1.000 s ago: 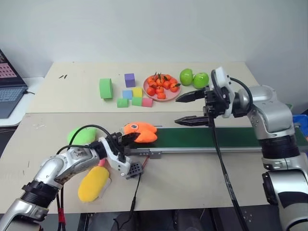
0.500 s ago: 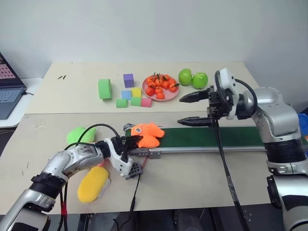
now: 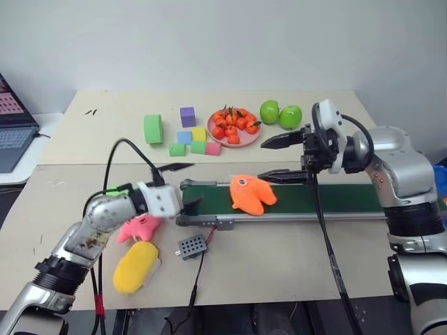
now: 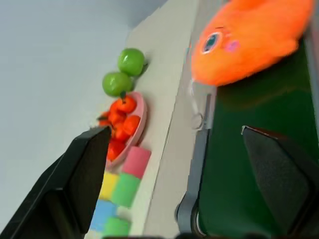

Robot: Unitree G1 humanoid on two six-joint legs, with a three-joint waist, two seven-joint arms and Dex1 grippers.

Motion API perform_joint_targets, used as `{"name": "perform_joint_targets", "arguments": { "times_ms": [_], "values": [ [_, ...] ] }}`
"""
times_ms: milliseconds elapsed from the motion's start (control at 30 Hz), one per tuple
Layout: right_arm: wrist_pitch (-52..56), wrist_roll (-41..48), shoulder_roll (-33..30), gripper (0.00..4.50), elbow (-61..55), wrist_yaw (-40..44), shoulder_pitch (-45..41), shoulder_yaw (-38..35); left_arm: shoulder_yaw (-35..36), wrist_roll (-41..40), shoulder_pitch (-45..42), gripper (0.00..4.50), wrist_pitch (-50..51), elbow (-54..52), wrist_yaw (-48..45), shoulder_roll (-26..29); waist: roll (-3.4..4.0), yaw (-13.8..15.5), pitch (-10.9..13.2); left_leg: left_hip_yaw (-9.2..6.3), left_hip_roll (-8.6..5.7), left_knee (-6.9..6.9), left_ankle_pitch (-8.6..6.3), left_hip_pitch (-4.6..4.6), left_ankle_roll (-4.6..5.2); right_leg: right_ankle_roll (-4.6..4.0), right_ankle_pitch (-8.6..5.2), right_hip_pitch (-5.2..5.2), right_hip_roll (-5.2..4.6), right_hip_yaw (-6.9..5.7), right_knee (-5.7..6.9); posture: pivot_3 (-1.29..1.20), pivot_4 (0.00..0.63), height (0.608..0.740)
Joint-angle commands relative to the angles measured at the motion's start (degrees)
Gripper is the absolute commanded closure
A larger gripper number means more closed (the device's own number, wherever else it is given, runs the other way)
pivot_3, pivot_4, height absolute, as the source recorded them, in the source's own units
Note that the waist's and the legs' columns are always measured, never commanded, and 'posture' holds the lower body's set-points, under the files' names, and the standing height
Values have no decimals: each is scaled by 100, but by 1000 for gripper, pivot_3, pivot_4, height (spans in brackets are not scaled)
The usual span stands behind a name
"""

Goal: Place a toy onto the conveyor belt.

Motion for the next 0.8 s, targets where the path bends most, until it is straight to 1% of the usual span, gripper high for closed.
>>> {"name": "perform_joint_targets", "arguments": {
  "times_ms": [33, 100, 233, 333, 467, 633, 800],
  "values": [
    [-167, -80, -220, 0, -42, 71, 49, -157, 382, -1426, -174, 23, 1978, -671, -470, 209, 0, -1, 0, -2, 0, 2, 0, 0, -1, 1, -1, 2, 0, 0, -1, 0, 150, 738],
    [-238, -158, -331, 0, 1, 130, 60, -144, 512, -1995, -197, 23, 2945, -993, -703, 474, -1, -8, 1, -3, -1, 6, 1, -1, -2, 2, -1, 3, 0, -2, -2, 0, 150, 738],
    [-307, -244, -408, 0, 46, 64, 52, -218, 934, -2841, -195, 23, 3976, -1450, -948, 796, 1, -38, 3, -2, -1, 6, 4, -1, -7, 5, -3, 1, 0, 1, -4, 0, 150, 738],
    [-209, -171, -378, 0, -68, -147, 189, -345, 1045, -2861, -356, 23, 4273, -1503, -970, 872, 1, -58, 3, -2, -1, 6, 5, 4, -9, 5, -3, 5, 0, 4, -3, 0, 150, 738],
    [-119, -93, -380, 0, -357, -376, 481, -473, 1160, -2864, -776, 23, 4571, -1299, -899, 757, 0, -44, 3, 10, -2, 6, 7, 6, -13, 5, -3, 13, 1, 0, -5, 0, 150, 738],
    [18, 42, -500, 0, -681, -483, 712, -644, 1353, -3110, -1094, 23, 4998, -1163, -962, 729, 1, -22, 3, 14, -4, 8, 16, 3, -28, 5, -3, 11, 1, 2, -6, 0, 150, 738],
    [97, 50, -564, 0, -962, -756, 993, -883, 1474, -3118, -1589, 23, 5079, -751, -784, 369, 0, 14, 3, 15, -4, 11, 16, 3, -28, 5, -3, 13, 1, 1, -6, 0, 150, 738]
  ]
}}
